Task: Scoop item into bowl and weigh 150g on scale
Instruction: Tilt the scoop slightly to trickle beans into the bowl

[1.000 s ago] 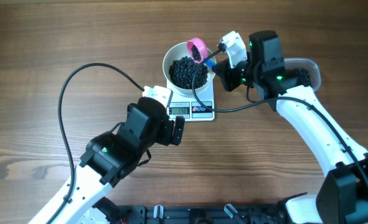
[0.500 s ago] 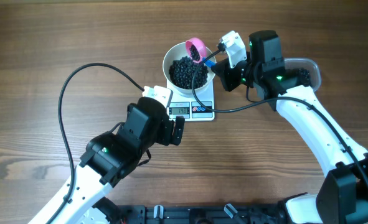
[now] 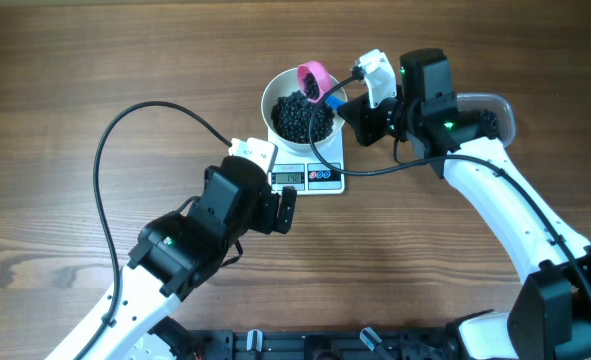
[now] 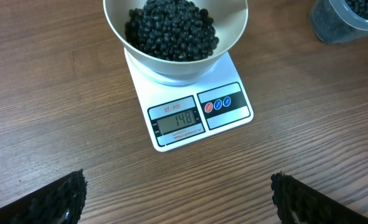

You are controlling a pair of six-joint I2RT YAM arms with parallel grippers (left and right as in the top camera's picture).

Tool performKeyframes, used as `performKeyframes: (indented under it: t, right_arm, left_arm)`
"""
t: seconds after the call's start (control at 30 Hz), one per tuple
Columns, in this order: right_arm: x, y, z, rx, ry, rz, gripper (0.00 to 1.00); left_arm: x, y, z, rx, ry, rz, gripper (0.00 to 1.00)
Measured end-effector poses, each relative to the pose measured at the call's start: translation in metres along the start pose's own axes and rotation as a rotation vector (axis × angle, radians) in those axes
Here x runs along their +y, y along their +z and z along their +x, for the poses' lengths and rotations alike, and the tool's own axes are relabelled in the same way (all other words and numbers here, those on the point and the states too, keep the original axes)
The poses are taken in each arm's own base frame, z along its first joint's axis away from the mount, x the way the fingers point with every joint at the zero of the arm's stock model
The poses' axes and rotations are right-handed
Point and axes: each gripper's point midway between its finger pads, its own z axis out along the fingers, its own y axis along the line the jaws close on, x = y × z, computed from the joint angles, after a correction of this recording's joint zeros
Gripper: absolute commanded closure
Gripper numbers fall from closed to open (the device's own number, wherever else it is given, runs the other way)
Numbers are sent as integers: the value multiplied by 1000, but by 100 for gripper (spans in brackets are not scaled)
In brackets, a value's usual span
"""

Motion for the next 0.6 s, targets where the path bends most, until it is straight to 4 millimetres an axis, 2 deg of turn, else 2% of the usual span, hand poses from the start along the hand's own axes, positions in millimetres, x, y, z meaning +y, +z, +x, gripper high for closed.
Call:
performKeyframes:
  t: [0.2,0.6]
  right_arm:
    - [6,0,-2,-6,77,-37,96]
    - [2,0,-8,-33,114,-14,96]
  left_arm:
    - [0,0,0,0,0,0,0]
    - [0,0,0,0,0,0,0]
